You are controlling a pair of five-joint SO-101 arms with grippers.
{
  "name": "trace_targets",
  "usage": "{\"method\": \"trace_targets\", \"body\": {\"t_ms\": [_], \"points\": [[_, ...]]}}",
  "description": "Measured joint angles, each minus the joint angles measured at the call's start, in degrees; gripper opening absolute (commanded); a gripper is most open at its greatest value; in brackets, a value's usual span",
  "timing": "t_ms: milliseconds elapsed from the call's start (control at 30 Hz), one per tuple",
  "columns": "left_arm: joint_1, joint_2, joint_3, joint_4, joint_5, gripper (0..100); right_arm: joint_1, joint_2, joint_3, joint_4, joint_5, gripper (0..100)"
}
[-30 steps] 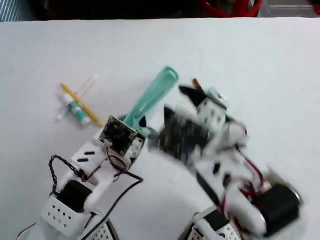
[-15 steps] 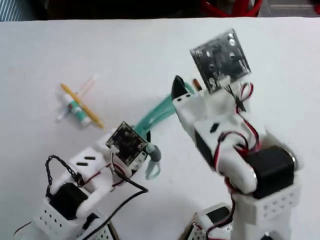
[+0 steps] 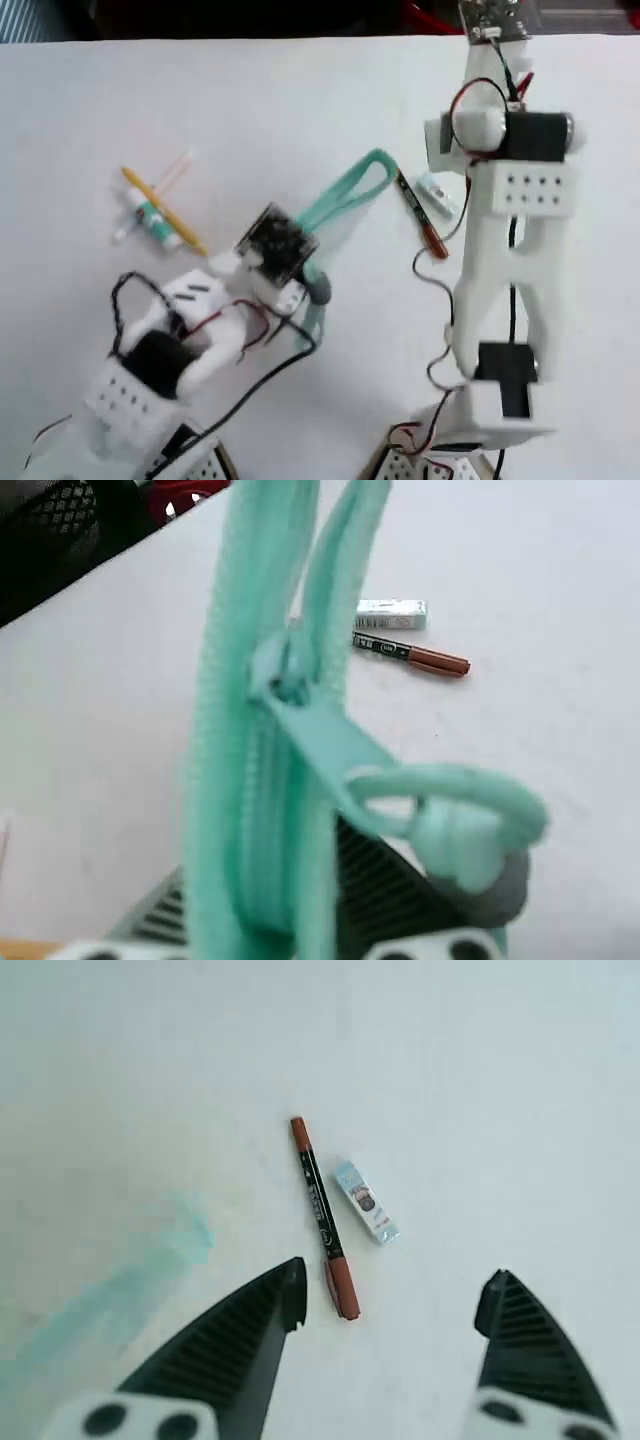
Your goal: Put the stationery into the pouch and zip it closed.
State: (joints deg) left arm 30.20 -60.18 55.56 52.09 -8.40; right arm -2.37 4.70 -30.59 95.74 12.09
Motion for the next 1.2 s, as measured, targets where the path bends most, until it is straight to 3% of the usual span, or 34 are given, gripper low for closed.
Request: {"method": "trace_targets", "body": {"t_ms": [133, 333, 467, 633, 900, 1200], "points": [[-3.34, 8.35, -2.73, -5.45, 0.09, 2, 1.05, 8.53, 0.00, -1.76, 3.34, 20.9], [-4.22, 5.36, 4.66, -15.47, 0.09, 3, 2.11, 17.14, 0.00, -7.74, 5.36, 22.0], [-4.22, 1.14, 7.91, -16.44, 0.09, 4, 1.58, 24.09, -0.09, -11.08, 10.29, 22.0], [-4.31, -2.99, 10.90, -16.79, 0.09, 12, 1.76, 29.98, -1.49, -13.45, 13.36, 22.0], [-4.66, -3.52, 17.05, -24.00, 0.09, 12, -0.18, 33.49, -5.45, -13.19, 14.42, 16.0], [-6.33, -3.52, 17.05, -24.53, 0.09, 12, -5.19, 34.11, -5.45, -10.37, 16.88, 13.5]]}}
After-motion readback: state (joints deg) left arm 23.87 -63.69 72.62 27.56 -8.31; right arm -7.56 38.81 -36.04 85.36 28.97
